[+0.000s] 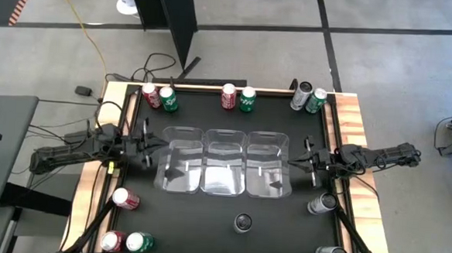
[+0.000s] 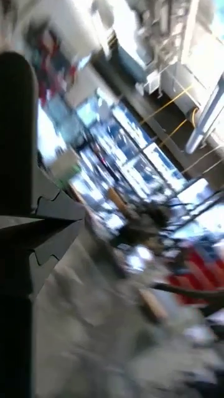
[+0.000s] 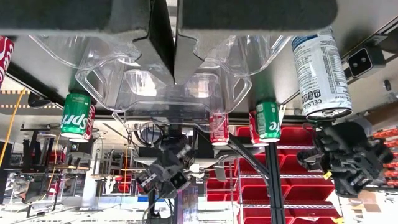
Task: Sort soda cans
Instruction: Put the top left green soda can into the left transparent bin
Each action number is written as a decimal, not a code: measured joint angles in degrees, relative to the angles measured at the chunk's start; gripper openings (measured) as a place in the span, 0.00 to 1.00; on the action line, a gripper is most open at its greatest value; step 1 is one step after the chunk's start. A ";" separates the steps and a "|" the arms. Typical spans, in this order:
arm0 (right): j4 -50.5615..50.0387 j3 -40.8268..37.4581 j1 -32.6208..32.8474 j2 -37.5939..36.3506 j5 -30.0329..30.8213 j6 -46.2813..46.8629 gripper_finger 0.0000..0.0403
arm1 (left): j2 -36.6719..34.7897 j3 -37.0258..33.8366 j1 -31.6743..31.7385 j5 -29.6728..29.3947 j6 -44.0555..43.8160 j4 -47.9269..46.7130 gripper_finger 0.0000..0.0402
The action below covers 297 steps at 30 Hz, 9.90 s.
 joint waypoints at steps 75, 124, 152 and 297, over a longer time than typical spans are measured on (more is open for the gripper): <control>12.71 2.29 -8.57 0.02 2.65 1.51 0.07 | 94.31 99.54 35.58 -26.45 -5.92 -86.47 0.68; 11.56 2.31 -8.72 0.15 2.91 1.49 0.07 | 94.01 81.84 40.98 -19.56 2.49 -76.99 0.88; 11.54 2.31 -8.72 0.15 2.91 1.49 0.07 | 94.01 76.13 41.60 -17.67 2.25 -69.70 0.88; 10.36 2.33 -7.21 0.16 2.88 3.04 0.07 | 83.47 61.07 -1.51 -20.65 -52.28 -75.61 0.75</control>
